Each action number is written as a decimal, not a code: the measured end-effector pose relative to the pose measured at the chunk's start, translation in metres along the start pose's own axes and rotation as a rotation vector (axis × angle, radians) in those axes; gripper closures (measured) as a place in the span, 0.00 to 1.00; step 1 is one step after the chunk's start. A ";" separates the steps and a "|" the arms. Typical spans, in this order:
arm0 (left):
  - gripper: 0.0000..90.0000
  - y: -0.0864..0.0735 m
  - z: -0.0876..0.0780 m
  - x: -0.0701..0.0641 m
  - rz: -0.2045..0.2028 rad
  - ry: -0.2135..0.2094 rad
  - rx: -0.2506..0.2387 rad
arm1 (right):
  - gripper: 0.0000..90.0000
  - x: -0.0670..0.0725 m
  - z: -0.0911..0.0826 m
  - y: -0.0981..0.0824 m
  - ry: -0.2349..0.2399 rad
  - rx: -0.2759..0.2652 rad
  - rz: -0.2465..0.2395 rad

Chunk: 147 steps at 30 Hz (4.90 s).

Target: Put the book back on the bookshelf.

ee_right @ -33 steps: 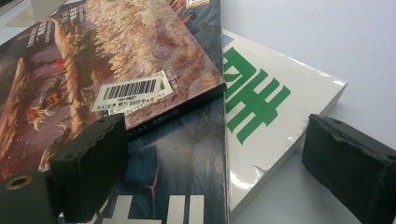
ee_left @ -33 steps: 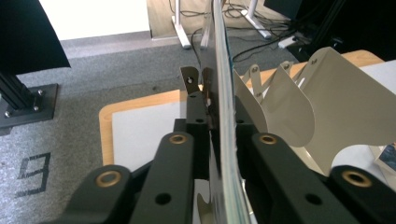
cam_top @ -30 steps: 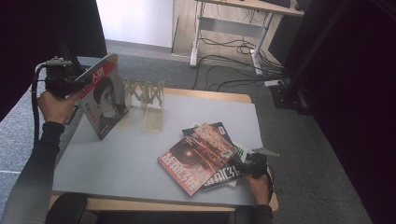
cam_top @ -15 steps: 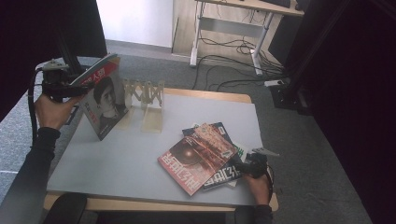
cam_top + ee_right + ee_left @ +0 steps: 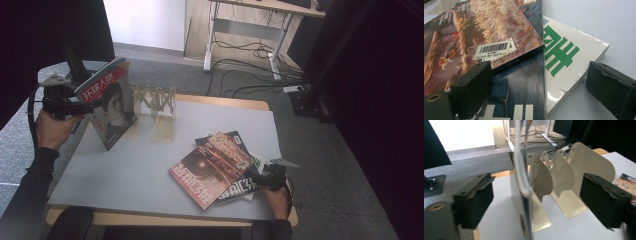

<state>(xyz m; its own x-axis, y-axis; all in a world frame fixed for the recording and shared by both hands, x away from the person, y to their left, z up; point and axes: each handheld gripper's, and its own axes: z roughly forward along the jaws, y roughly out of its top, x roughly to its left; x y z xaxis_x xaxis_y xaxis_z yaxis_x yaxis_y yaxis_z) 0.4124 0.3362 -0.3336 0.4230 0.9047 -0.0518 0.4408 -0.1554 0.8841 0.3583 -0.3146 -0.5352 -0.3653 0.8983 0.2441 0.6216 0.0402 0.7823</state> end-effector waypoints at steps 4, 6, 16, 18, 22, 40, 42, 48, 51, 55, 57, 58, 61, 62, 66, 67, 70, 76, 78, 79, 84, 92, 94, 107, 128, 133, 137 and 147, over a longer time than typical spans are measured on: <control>0.08 -0.009 -0.002 -0.004 -0.002 -0.022 -0.007 | 0.08 0.000 0.000 0.000 0.000 0.000 0.000; 0.05 -0.013 -0.003 -0.006 0.008 -0.020 -0.009 | 0.08 0.000 0.000 0.000 0.000 0.000 0.000; 0.01 -0.033 -0.014 -0.015 0.019 -0.039 -0.039 | 0.07 0.000 0.000 0.000 0.000 0.000 0.001; 0.01 -0.037 -0.016 -0.017 0.023 -0.048 -0.037 | 0.07 0.000 0.000 0.000 0.000 0.001 0.002; 0.00 -0.043 -0.018 -0.026 0.040 -0.066 -0.039 | 0.07 0.000 0.000 0.000 0.000 0.001 0.004; 0.00 -0.059 -0.006 -0.064 0.106 -0.174 -0.006 | 0.07 0.000 0.000 0.000 0.000 0.002 0.003; 0.00 -0.061 -0.001 -0.068 0.107 -0.194 -0.003 | 0.07 0.000 0.000 0.000 0.000 0.002 0.003; 0.00 -0.070 0.015 -0.082 0.134 -0.236 0.014 | 0.07 0.000 0.000 0.000 0.001 0.002 0.004; 0.00 -0.076 0.024 -0.088 0.141 -0.252 0.022 | 0.07 0.000 0.000 0.000 0.003 0.004 0.007; 0.00 -0.083 0.035 -0.094 0.142 -0.271 0.035 | 0.07 0.000 0.000 0.000 0.003 0.004 0.007; 0.00 -0.087 0.040 -0.097 0.146 -0.278 0.047 | 0.07 0.000 0.000 0.000 0.003 0.005 0.007; 0.00 -0.090 0.042 -0.098 0.139 -0.283 0.053 | 0.07 0.000 0.000 0.000 0.003 0.005 0.007; 0.00 -0.096 0.049 -0.102 0.142 -0.296 0.068 | 0.07 0.000 0.000 0.000 0.003 0.004 0.008; 0.00 -0.098 0.052 -0.104 0.142 -0.301 0.071 | 0.07 0.000 0.000 0.000 0.003 0.004 0.007; 0.00 -0.107 0.060 -0.109 0.144 -0.322 0.092 | 0.07 0.000 0.000 0.000 0.002 0.004 0.007; 0.00 -0.109 0.062 -0.111 0.154 -0.321 0.099 | 0.07 0.000 0.000 0.000 0.003 0.004 0.007; 0.00 -0.117 0.068 -0.115 0.169 -0.319 0.125 | 0.07 0.000 0.000 0.000 0.002 0.004 0.007; 0.00 -0.130 0.080 -0.123 0.194 -0.325 0.170 | 0.07 0.000 0.000 0.000 0.003 0.004 0.007; 0.00 -0.133 0.083 -0.124 0.200 -0.324 0.180 | 0.07 0.000 0.000 0.000 0.002 0.004 0.007; 0.00 -0.135 0.084 -0.125 0.201 -0.326 0.186 | 0.07 0.000 0.000 0.000 0.003 0.004 0.007; 0.00 -0.145 0.092 -0.131 0.222 -0.317 0.233 | 0.07 0.000 0.000 0.000 0.002 0.004 0.007; 0.00 -0.157 0.104 -0.136 0.255 -0.306 0.300 | 0.07 0.000 0.000 0.000 0.002 0.004 0.007; 0.00 -0.160 0.106 -0.137 0.261 -0.302 0.319 | 0.07 0.000 0.000 0.000 0.002 0.004 0.007; 0.00 -0.168 0.115 -0.141 0.278 -0.284 0.379 | 0.07 0.000 0.000 0.000 0.003 0.005 0.007; 0.18 -0.165 0.112 -0.148 0.245 -0.360 0.352 | 0.07 0.003 -0.001 0.005 -0.009 0.023 -0.067; 0.20 -0.160 0.113 -0.163 0.288 -0.403 0.336 | 0.08 0.008 -0.003 0.008 -0.020 0.032 -0.112; 0.24 -0.158 0.116 -0.172 0.317 -0.434 0.334 | 0.10 0.012 -0.007 0.012 -0.034 0.015 -0.135; 0.32 -0.157 0.130 -0.188 0.353 -0.477 0.323 | 0.11 0.016 -0.011 0.015 -0.042 0.012 -0.157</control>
<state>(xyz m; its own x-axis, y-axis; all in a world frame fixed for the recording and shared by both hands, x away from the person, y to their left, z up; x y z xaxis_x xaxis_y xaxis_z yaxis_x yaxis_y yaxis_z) 0.3666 0.1391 -0.5229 0.8558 0.5148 -0.0506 0.3953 -0.5877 0.7059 0.3546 -0.3043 -0.5131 -0.4291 0.8983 0.0951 0.5674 0.1861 0.8021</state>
